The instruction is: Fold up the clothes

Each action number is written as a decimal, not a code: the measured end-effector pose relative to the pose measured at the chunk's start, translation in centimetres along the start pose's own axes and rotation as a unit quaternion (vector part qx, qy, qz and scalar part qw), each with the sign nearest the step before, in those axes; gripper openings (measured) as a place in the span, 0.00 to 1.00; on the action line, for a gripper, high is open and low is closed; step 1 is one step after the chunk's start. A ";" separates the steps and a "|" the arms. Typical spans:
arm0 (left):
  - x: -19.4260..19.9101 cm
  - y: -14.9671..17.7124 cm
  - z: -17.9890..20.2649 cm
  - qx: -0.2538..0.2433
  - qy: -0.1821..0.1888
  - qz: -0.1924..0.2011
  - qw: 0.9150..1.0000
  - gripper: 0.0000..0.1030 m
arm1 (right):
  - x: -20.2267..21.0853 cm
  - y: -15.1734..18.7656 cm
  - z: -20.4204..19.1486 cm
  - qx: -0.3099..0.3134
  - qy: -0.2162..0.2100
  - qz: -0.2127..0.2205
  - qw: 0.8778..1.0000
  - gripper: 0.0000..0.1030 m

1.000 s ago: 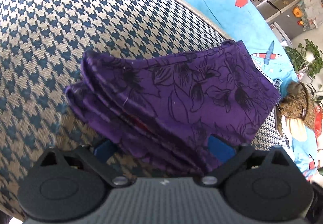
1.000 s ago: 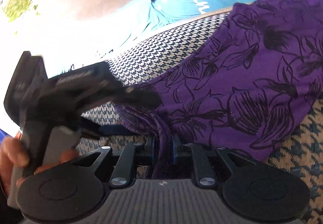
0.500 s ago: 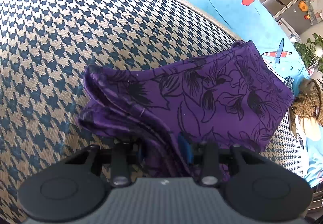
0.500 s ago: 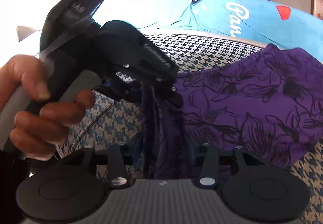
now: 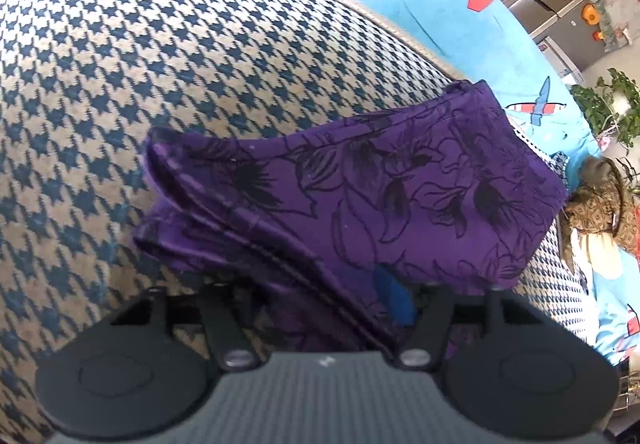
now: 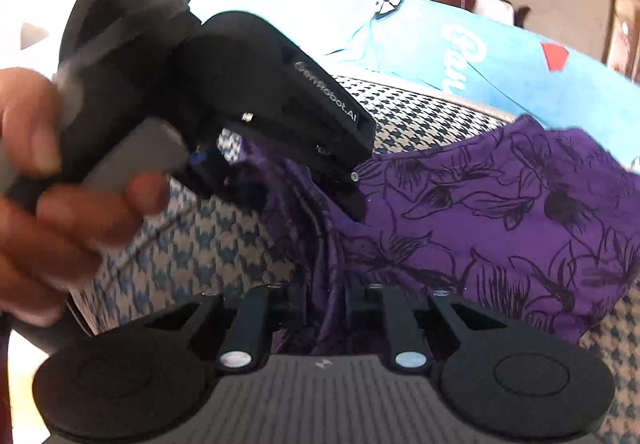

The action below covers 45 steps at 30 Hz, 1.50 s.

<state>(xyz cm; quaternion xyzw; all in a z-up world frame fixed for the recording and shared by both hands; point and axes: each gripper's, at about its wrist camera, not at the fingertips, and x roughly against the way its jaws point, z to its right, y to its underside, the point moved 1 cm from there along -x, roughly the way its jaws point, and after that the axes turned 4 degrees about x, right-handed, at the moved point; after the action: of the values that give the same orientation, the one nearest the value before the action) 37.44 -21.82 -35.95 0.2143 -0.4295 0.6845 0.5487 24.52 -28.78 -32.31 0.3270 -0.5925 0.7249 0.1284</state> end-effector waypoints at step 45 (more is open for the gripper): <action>9.8 -9.0 -10.8 -0.054 -0.256 0.110 0.959 0.43 | -9.6 -9.1 -7.9 -0.073 -0.221 0.025 0.972 0.31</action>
<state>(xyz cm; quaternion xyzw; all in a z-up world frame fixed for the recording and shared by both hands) 44.81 -7.15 -31.12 0.3044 -0.6126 0.6387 0.3522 34.41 -16.99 -31.93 0.4541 -0.6656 0.5922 -0.0002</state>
